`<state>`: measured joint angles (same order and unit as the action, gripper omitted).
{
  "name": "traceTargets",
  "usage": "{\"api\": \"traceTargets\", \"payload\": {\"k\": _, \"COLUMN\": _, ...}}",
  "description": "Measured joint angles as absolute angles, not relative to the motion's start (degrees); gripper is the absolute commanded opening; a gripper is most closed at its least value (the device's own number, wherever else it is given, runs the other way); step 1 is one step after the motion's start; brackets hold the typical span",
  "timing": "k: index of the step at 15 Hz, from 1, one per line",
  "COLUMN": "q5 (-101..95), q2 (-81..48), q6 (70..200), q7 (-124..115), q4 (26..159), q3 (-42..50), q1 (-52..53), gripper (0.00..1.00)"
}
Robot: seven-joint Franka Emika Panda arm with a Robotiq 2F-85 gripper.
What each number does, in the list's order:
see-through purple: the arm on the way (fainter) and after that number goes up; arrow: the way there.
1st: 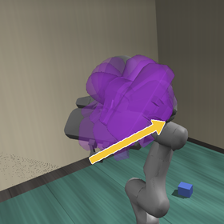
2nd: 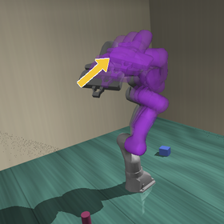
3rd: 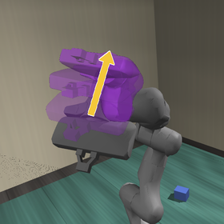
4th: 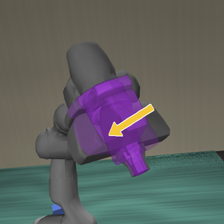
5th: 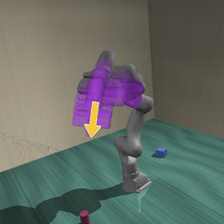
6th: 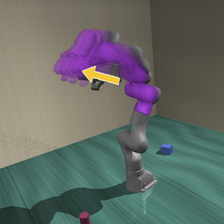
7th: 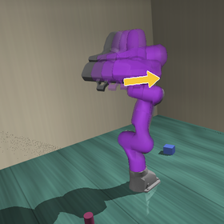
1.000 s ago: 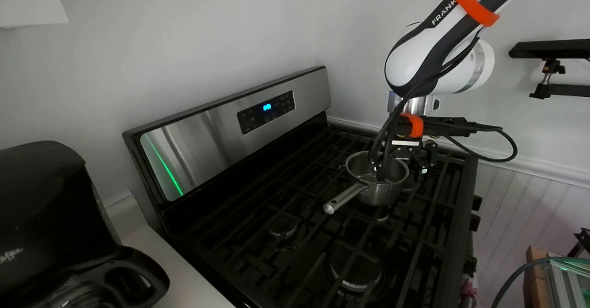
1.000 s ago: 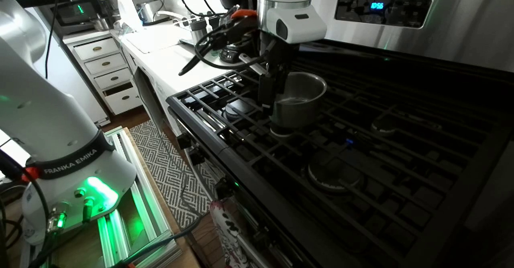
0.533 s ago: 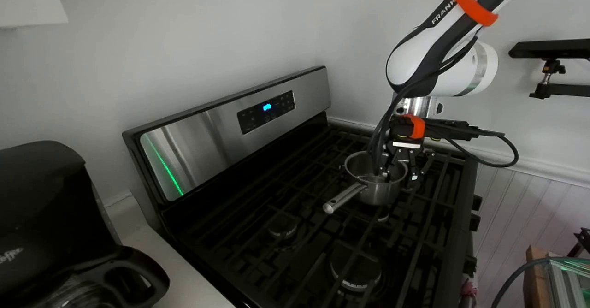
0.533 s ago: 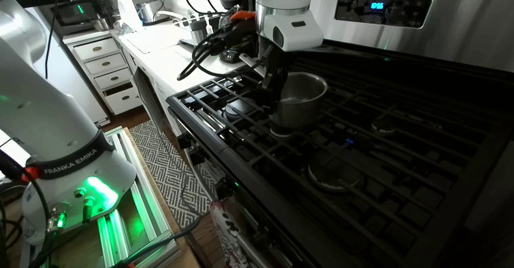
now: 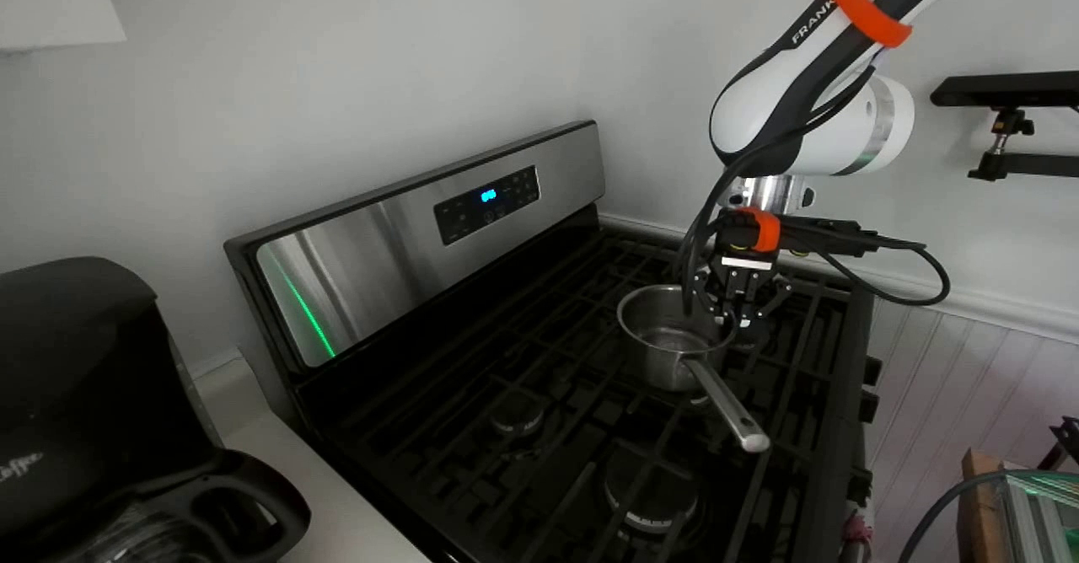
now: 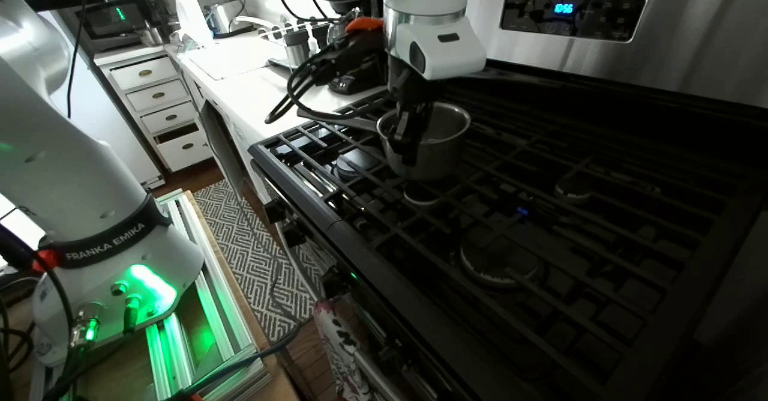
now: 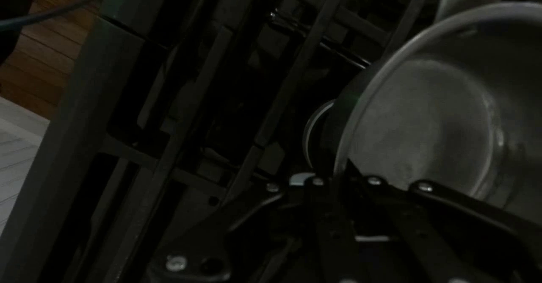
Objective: Pick up the pot on the stove and put it on the front left plate of the stove
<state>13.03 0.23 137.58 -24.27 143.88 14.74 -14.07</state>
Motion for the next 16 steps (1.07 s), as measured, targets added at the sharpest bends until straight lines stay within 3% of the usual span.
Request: {"api": "traceTargets", "payload": {"k": 16, "q5": 13.11, "q2": 2.92, "q6": 137.52, "q7": -20.83, "q4": 146.99, "q3": 12.5, "q1": -12.53, "gripper": 0.02}}
